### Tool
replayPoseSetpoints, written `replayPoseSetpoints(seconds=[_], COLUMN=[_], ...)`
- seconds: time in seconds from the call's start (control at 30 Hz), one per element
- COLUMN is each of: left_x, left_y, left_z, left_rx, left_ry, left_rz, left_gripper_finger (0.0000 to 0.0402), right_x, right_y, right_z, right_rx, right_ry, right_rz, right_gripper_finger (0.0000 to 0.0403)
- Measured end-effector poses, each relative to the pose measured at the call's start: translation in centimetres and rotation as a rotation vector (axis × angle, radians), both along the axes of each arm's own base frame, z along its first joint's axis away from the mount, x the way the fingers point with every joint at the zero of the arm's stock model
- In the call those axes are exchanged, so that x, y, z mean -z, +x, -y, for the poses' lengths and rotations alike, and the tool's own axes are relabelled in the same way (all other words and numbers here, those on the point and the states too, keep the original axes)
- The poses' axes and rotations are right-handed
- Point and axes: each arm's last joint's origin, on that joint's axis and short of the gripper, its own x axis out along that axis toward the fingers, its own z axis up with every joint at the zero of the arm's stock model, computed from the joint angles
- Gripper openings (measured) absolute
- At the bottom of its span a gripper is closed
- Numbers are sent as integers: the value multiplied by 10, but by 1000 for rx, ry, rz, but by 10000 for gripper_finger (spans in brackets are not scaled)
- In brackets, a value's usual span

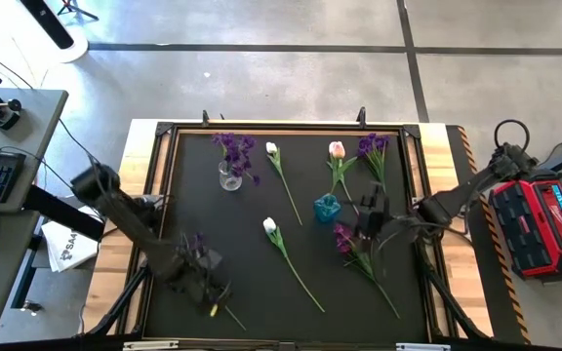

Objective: Sort flowers into vase by color
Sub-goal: Put the bottom purple flowers into the transparent vase

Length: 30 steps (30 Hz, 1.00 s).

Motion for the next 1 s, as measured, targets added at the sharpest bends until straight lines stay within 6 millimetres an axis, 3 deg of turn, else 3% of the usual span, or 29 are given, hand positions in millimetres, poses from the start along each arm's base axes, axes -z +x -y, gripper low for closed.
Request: replayPoseSetpoints(seconds=[0.17, 0.33, 0.5, 0.8, 1.0], left_x=[35, 54, 56, 57, 46], left_y=[-5, -9, -6, 0, -2], left_z=[19, 28, 23, -13, -19], left_rx=[-211, -334, -307, -190, -139], left_ry=[-27, 19, 93, 424, 362], left_rz=[-182, -202, -164, -128, -200], left_gripper_finger=[281, 281, 280, 279, 279], right_x=[11, 19, 20, 20, 19], right_y=[0, 0, 1, 2, 5], right_z=[5, 7, 6, 5, 4], right_rx=[12, 11, 9, -21, -83], right_ry=[-11, -11, 1, 31, 90], right_rz=[-28, -46, -23, -25, -15], right_gripper_finger=[192, 192, 192, 192, 192])
